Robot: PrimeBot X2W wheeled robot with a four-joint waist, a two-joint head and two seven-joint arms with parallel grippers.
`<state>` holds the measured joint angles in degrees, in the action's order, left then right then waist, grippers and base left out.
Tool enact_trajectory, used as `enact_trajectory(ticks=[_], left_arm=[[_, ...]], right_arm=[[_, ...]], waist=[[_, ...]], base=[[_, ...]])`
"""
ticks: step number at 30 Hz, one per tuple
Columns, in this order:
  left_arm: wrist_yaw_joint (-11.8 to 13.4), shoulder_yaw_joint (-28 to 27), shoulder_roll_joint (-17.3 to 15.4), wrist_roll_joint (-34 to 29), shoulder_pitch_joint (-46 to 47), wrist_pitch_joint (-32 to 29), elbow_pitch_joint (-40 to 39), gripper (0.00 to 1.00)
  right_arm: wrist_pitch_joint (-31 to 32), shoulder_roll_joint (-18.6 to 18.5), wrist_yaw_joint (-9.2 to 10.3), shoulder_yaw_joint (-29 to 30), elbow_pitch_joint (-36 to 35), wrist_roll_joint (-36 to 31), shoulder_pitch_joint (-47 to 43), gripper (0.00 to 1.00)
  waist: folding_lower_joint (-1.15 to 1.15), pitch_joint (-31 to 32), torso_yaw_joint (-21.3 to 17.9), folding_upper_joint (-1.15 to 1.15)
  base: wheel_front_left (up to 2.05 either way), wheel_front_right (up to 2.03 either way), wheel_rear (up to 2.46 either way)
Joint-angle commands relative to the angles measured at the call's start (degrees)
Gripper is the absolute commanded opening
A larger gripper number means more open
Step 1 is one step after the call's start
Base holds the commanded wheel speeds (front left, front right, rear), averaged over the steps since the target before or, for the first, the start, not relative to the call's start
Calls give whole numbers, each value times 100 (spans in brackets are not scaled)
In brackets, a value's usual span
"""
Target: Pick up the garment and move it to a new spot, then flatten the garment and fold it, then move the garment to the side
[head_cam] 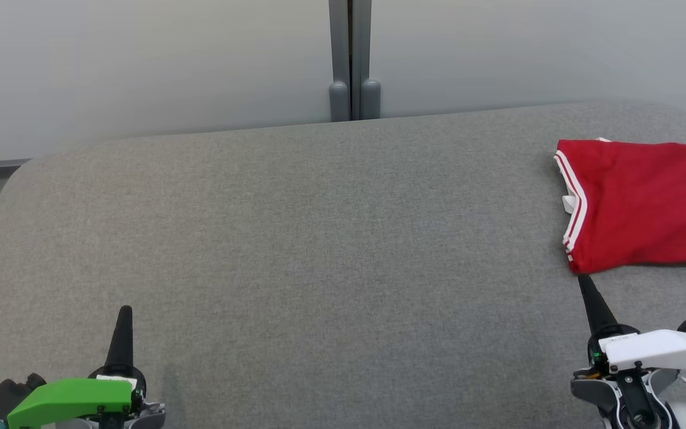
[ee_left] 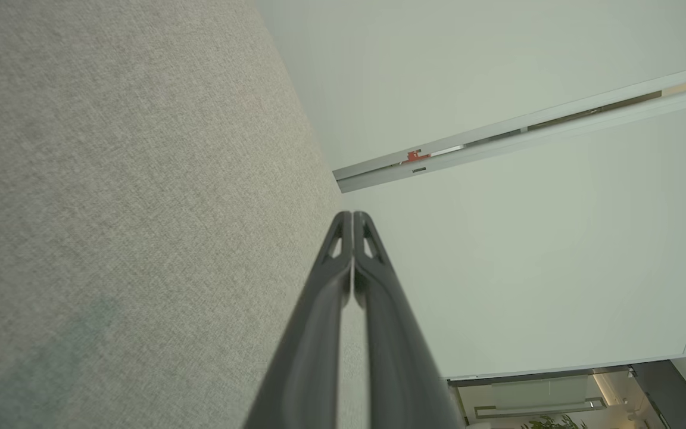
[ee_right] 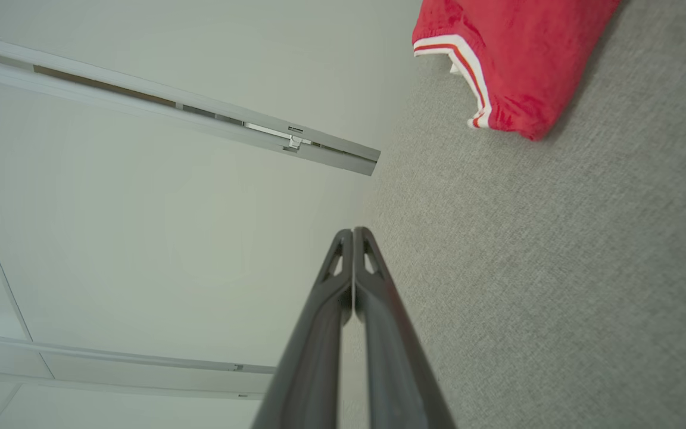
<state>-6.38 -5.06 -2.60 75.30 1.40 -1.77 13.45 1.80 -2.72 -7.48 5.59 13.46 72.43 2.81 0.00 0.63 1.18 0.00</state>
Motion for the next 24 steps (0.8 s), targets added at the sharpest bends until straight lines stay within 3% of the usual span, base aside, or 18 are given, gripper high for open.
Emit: enact_trajectory(ticks=[1,24], left_arm=[[-28,-24,-36,140,154,-33,-11,0],[-86,-111,-42,1104,389,-308,36,0]], right_arm=[[37,-26,-4,21,-16,152,130,0],[315,-26,-3,72,30,1287,275,0]], waist=[[0,-3,-4,0],[0,-47,-69,0]], base=[[0,0,0],[0,0,0]])
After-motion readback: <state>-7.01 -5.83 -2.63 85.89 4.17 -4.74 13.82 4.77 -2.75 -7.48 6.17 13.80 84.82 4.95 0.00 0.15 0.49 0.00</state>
